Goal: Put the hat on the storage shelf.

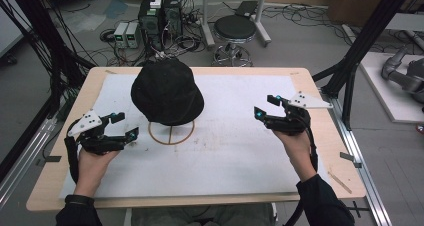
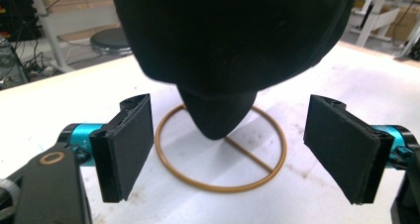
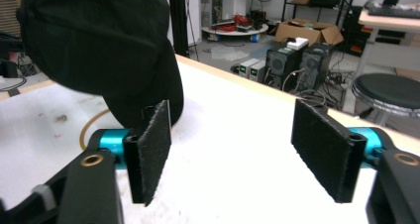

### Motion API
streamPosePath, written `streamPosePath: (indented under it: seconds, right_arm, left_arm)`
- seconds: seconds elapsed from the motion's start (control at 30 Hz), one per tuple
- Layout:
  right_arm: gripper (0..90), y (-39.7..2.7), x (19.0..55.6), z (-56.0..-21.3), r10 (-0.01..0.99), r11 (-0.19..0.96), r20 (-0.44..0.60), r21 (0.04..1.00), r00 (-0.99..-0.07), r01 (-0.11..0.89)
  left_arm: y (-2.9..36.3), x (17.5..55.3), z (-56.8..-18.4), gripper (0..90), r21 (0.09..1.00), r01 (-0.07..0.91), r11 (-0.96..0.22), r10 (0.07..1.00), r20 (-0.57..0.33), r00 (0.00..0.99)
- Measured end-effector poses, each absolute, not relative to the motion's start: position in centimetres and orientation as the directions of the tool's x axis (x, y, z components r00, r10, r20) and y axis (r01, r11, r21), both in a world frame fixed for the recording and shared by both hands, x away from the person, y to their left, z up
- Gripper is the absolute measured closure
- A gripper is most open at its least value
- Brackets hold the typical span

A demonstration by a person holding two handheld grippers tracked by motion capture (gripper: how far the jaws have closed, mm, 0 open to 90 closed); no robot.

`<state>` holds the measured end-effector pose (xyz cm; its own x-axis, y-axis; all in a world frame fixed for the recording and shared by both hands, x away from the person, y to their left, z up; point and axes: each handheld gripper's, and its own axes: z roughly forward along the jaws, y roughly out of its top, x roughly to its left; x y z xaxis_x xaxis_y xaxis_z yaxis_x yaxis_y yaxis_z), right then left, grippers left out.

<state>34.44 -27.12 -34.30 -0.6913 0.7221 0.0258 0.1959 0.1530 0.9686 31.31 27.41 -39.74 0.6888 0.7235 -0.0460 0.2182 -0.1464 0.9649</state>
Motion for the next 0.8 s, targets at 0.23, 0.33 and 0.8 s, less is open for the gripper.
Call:
streamPosePath:
  seconds: [0.23,0.33,0.8]
  right_arm:
    - [24.4,-29.0,32.9,-37.6,0.739,0.125,0.061,0.966,-0.671,0.226]
    - [22.2,-29.8,32.9,-38.6,0.743,0.115,0.084,0.961,-0.663,0.251]
    - [22.1,-32.4,33.6,-41.1,0.793,0.075,0.131,0.948,-0.595,0.308]
  left_arm:
    - [27.5,31.4,-40.5,19.1,0.958,0.228,-0.172,0.723,-0.034,0.690]
    - [27.4,31.4,-40.7,19.2,0.951,0.232,-0.203,0.729,-0.012,0.685]
    - [27.7,31.4,-41.8,19.3,0.944,0.256,-0.207,0.749,-0.015,0.662]
